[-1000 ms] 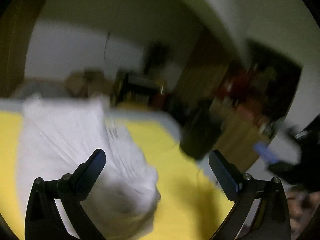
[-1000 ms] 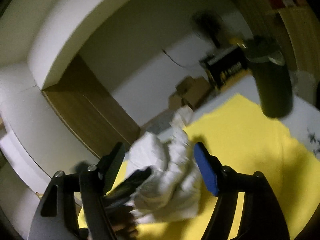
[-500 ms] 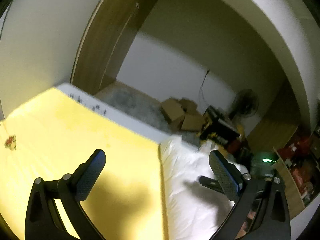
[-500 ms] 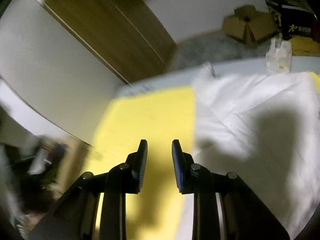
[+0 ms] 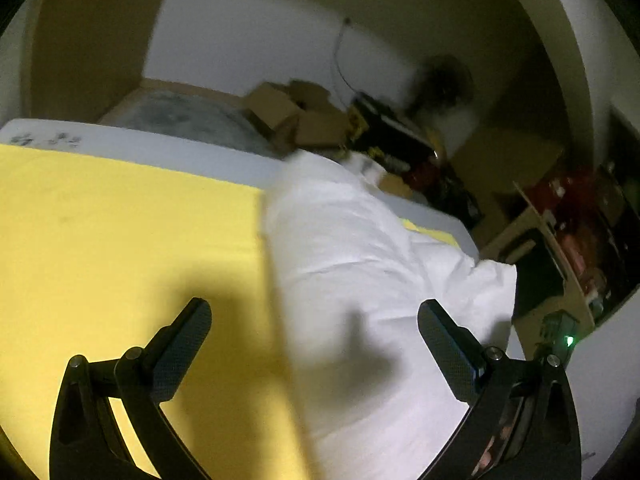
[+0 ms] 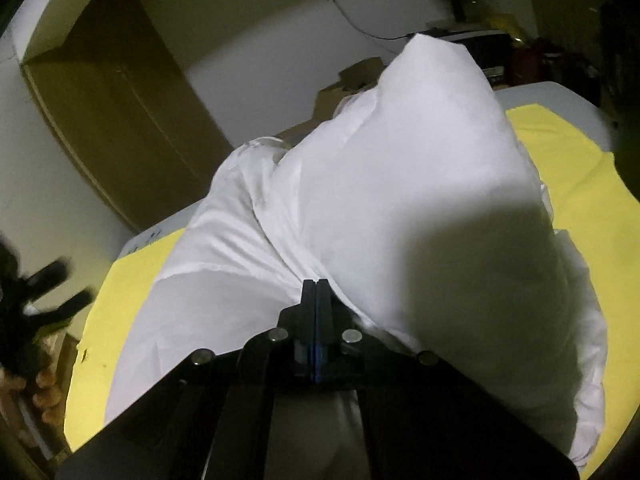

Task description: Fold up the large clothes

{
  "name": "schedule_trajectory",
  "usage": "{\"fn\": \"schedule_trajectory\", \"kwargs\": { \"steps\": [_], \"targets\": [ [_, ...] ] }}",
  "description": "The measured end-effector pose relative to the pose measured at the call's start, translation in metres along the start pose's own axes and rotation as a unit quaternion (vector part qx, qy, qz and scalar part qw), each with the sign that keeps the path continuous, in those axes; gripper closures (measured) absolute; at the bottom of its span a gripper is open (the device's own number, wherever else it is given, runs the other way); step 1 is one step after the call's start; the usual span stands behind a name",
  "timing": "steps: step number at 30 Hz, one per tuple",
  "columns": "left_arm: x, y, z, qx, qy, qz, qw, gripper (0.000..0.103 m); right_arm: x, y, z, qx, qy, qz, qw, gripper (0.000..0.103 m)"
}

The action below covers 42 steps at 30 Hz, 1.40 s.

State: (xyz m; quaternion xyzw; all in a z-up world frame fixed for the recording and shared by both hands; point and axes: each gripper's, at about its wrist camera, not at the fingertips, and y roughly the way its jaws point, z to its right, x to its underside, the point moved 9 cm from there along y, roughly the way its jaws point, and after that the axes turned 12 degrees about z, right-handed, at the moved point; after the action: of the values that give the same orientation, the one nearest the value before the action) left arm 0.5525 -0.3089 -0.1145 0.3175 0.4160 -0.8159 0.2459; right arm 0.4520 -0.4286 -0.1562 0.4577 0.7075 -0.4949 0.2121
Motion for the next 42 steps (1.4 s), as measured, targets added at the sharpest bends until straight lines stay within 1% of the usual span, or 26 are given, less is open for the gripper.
{"fn": "schedule_trajectory", "kwargs": {
  "steps": [2,4,5,6,7,8,9,10,11,12,13,15,16,18,19,21,22,24,26,28,31,34,40,42],
  "targets": [
    [-0.002,0.024,0.024,0.0,-0.005,-0.018,0.9998,0.001,0.003,0.008,-0.002,-0.009,-0.002,-0.012,1.0,0.103],
    [-0.004,0.036,0.042,-0.001,-0.01,-0.022,0.9997,0.001,0.007,0.011,-0.004,-0.026,-0.001,-0.024,0.999,0.103],
    [-0.005,0.037,0.048,0.0,-0.018,-0.024,0.9995,0.001,0.006,0.007,-0.006,-0.037,0.005,-0.03,0.999,0.098],
    [-0.007,0.036,0.054,0.003,-0.02,-0.023,0.9995,0.001,0.0,-0.002,-0.009,-0.058,0.023,-0.031,0.998,0.096],
    [-0.009,0.036,0.058,0.003,-0.016,-0.022,0.9996,0.001,-0.009,-0.015,-0.014,-0.081,0.041,-0.019,0.996,0.096],
    [-0.011,0.034,0.06,0.001,-0.008,-0.02,0.9998,0.001,-0.02,-0.03,-0.017,-0.095,0.045,0.0,0.995,0.096],
    [-0.014,0.032,0.061,0.001,-0.002,-0.016,0.9999,0.001,-0.031,-0.046,-0.018,-0.097,0.033,0.021,0.994,0.091],
    [-0.016,0.033,0.061,-0.002,0.001,-0.015,0.9999,0.001,-0.044,-0.061,-0.014,-0.088,0.014,0.046,0.995,0.087],
    [-0.018,0.038,0.059,-0.007,-0.001,-0.017,0.9998,0.001,-0.047,-0.064,-0.006,-0.071,0.008,0.052,0.996,0.077],
    [-0.02,0.039,0.058,-0.006,-0.007,-0.018,0.9998,0.001,-0.046,-0.059,0.002,-0.047,0.003,0.049,0.998,0.072],
    [-0.021,0.041,0.056,-0.007,-0.012,-0.017,0.9998,0.001,-0.042,-0.048,0.013,-0.035,0.005,0.034,0.999,0.072],
    [-0.018,0.053,0.053,-0.015,-0.014,-0.02,0.9996,0.001,-0.017,-0.024,0.03,-0.046,0.023,-0.013,0.999,0.076],
    [-0.012,0.067,0.052,-0.018,-0.009,-0.034,0.9992,0.001,-0.007,-0.014,0.031,-0.055,0.023,-0.024,0.998,0.076],
    [0.002,0.09,0.047,-0.028,-0.014,-0.062,0.9976,0.002,0.002,-0.003,0.027,-0.057,0.005,-0.021,0.998,0.076],
    [0.01,0.101,0.039,-0.038,-0.023,-0.083,0.9955,0.003,0.006,0.004,0.023,-0.058,0.004,-0.026,0.998,0.076],
    [0.011,0.109,0.028,-0.051,-0.024,-0.086,0.9947,0.003,0.005,0.021,0.019,-0.062,-0.007,-0.039,0.997,0.076],
    [0.01,0.111,0.025,-0.051,-0.023,-0.087,0.9946,0.003,0.006,0.029,0.019,-0.065,-0.01,-0.045,0.997,0.076],
    [0.013,0.115,0.023,-0.049,-0.012,-0.098,0.9939,0.003,0.01,0.042,0.027,-0.081,0.008,-0.055,0.995,0.079],
    [0.02,0.121,0.02,-0.057,0.006,-0.11,0.9923,0.003,0.006,0.058,0.036,-0.093,0.02,-0.066,0.993,0.079],
    [0.025,0.127,0.016,-0.062,0.007,-0.117,0.9911,0.003,0.008,0.062,0.037,-0.096,0.017,-0.071,0.993,0.079],
    [0.036,0.137,0.006,-0.066,-0.001,-0.126,0.9898,0.001,0.007,0.065,0.039,-0.088,0.003,-0.071,0.994,0.079],
    [0.042,0.143,-0.004,-0.065,-0.004,-0.125,0.99,0.0,0.005,0.074,0.04,-0.078,-0.01,-0.074,0.994,0.079],
    [0.048,0.146,-0.006,-0.087,0.018,-0.099,0.9911,0.0,0.003,0.087,0.039,-0.068,-0.028,-0.071,0.995,0.08],
    [0.049,0.145,-0.007,-0.089,0.023,-0.087,0.992,0.0,0.007,0.082,0.039,-0.066,-0.032,-0.069,0.995,0.08]
  ]
}}
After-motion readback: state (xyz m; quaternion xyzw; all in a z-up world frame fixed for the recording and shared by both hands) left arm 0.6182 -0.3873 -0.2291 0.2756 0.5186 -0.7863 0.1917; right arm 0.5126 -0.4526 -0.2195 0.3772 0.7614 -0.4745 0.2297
